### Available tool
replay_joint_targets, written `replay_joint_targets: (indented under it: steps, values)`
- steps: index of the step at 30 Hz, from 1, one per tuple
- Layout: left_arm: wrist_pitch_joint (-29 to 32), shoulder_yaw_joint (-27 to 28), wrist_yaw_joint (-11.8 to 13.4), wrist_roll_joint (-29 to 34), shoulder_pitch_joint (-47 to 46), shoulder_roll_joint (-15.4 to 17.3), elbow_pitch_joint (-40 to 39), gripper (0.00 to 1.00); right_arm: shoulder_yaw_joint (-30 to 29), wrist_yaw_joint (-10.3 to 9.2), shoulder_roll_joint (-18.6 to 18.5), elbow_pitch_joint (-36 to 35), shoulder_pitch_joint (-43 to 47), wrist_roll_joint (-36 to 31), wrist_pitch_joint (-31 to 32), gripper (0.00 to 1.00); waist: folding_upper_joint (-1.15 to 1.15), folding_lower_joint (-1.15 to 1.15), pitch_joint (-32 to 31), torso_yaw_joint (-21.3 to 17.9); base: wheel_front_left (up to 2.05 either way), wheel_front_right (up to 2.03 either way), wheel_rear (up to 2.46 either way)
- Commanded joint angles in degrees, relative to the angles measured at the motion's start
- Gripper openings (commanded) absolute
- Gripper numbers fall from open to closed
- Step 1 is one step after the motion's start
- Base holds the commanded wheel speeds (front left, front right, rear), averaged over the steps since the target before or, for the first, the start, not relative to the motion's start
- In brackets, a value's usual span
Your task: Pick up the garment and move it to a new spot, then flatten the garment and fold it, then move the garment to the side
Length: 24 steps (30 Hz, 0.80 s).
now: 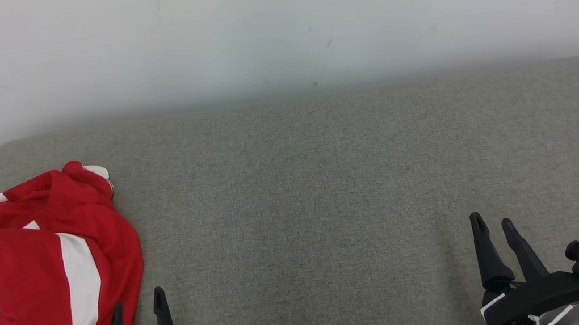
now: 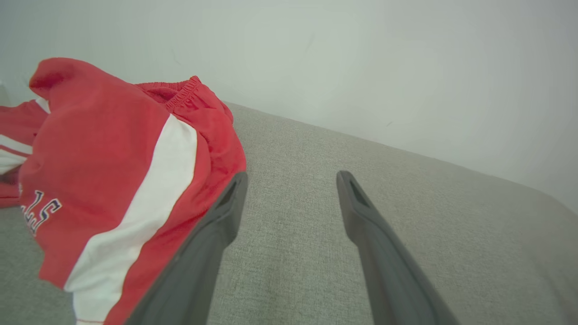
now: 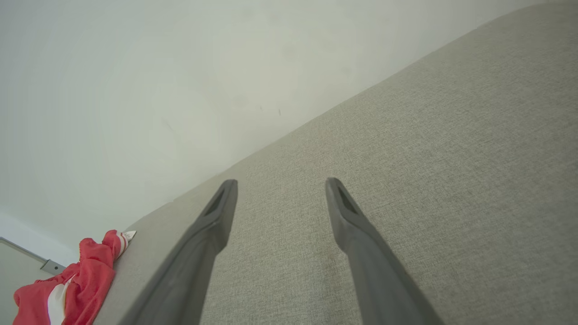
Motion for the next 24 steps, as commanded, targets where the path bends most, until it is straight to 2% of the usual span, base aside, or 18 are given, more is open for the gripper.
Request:
replay_joint_targets:
  steps: [1,8,24]
  values:
    - [-0.5,-0.1,0.3,1.5,-1.3,0.5,-0.4,1.00,0.3,0.34,-0.3,0.0,-0.7,-1.5,-0.6,1.00,0.00,0.00,0.0,0.0,0.00,0.00,0.00]
    - [-1.4,-1.1,0.8,5.1,-1.4,1.3,-0.6,1.00,0.7,0.36,-0.3,1.7,-1.5,-6.1,-1.6,1.00,0.00,0.00,0.0,0.1,0.00,0.00,0.00]
    - [-3.4,-0.4,-0.5,9.3,-2.0,-0.1,2.4,1.00,1.5,0.35,-0.3,3.9,-2.0,-13.1,-3.6,1.00,0.00,0.00,0.0,0.2,0.00,0.00,0.00]
